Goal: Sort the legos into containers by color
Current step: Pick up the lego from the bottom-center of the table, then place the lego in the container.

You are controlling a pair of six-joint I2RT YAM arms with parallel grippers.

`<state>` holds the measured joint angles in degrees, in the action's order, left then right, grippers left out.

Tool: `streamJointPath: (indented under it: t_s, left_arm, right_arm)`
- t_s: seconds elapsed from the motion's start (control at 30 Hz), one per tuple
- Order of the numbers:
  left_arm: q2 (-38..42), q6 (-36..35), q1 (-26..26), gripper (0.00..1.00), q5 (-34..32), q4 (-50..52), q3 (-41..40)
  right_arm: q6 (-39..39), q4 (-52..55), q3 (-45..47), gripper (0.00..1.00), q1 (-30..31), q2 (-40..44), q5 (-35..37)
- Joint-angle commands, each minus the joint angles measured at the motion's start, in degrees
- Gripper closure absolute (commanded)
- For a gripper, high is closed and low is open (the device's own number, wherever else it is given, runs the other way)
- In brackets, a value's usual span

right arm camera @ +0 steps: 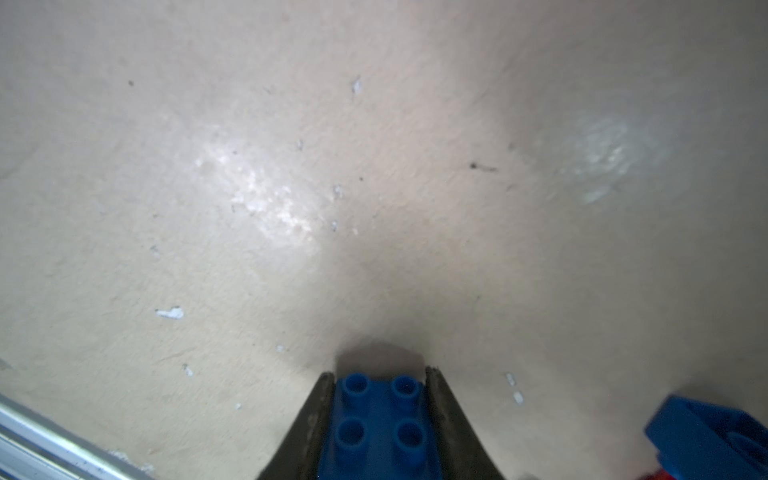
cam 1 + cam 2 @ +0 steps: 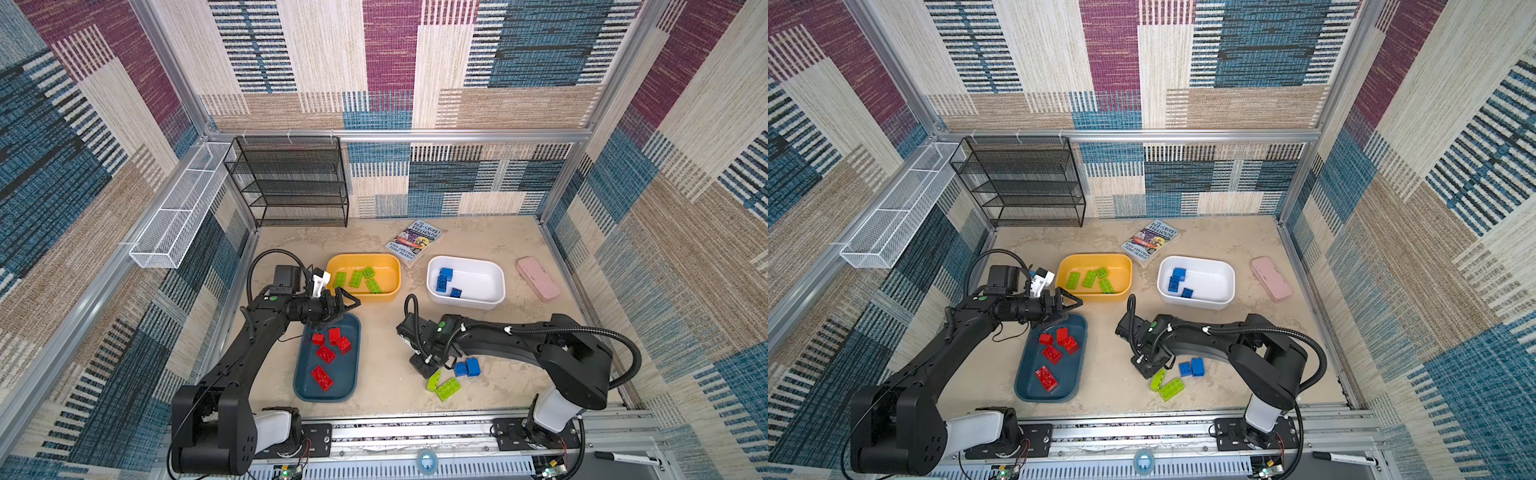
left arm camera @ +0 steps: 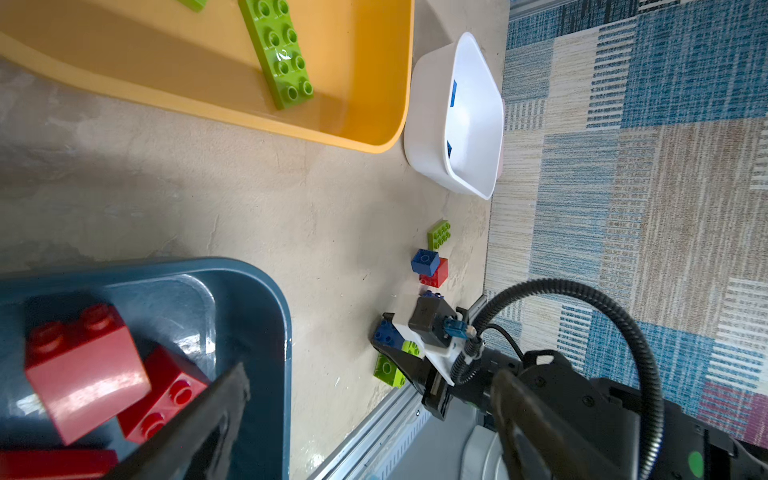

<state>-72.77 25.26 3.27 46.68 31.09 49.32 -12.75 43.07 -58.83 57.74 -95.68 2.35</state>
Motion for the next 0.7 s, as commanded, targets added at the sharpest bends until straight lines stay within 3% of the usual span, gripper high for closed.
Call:
streamJointPath:
  t_s: [0.0, 0.17, 0.37, 0.67]
  left_arm:
    - [-0.2, -1.3, 0.0, 0.06, 0.4, -0.5, 0.7]
    - [0.5, -0.9, 0.0, 0.06, 0.8, -0.5, 1.1]
    - [1.4, -0.6, 0.0, 0.06, 0.8, -0.4, 0.8]
    - [1.3, -1.0, 0.1, 0.06, 0.7, 0.2, 1.6]
  right_arm:
    - [-1.1, 0.9, -3.1, 0.64, -0.6, 1.4, 3.3]
    - [1.1, 1.0, -8.4, 0.64, -8.1, 3.6, 5.9]
    - [8.1, -1.0, -14.5, 0.65, -21.9, 4.2, 7.9]
    - [14.7, -10.4, -20.0, 0.65, -34.7, -6.8, 4.5]
